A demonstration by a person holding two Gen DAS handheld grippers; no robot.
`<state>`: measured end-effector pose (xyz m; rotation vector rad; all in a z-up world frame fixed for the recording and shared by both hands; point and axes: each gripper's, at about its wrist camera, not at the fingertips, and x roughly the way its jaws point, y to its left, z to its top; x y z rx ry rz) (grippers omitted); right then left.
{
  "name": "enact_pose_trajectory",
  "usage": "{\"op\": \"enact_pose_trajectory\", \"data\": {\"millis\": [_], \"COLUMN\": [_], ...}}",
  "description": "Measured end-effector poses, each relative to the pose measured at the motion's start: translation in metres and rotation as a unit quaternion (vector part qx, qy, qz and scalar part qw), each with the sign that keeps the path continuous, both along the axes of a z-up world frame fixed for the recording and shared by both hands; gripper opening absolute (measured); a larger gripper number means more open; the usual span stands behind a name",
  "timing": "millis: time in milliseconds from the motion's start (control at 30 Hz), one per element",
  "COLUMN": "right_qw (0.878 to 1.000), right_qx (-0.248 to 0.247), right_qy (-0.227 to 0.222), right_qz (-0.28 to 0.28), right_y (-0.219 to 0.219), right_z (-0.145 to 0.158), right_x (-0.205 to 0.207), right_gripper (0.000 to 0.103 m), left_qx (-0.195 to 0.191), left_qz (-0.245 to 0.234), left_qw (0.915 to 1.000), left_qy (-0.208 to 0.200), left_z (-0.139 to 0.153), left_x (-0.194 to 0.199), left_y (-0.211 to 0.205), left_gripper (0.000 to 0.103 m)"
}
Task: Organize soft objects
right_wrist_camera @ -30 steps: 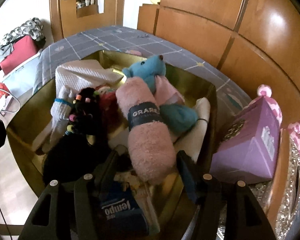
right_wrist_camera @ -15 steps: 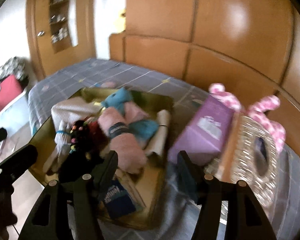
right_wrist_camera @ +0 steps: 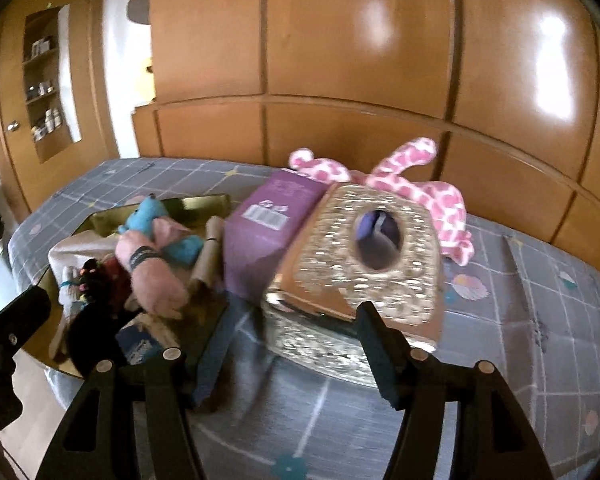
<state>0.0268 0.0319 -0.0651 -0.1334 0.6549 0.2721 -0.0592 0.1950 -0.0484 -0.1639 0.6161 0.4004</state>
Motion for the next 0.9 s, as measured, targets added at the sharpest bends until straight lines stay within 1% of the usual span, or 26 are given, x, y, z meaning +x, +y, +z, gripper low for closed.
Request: {"op": "enact_pose_trajectory", "data": {"millis": [267, 900], "right_qw": [1.000, 1.000], "right_qx": [0.002, 0.002], "right_qy": [0.003, 0.002], "right_qz": [-0.016, -0.010], "right_y": [-0.0105, -0.0074], "right_z": [-0.0025, -0.0031], "right_x": [0.0002, -0.0029], "right_gripper": [0.064, 0.064], "left_qx": [-0.001, -0.013], "left_qz": [-0.008, -0.006], "left_qw": [0.9999, 0.9997], "left_qy": [0.007, 0.019], "left_z": [-0.0021, -0.0072], "left_x": [0.0025, 0.0033], "left_y": [-0.0103, -0.0066], "left_gripper": [0.103, 0.103]}}
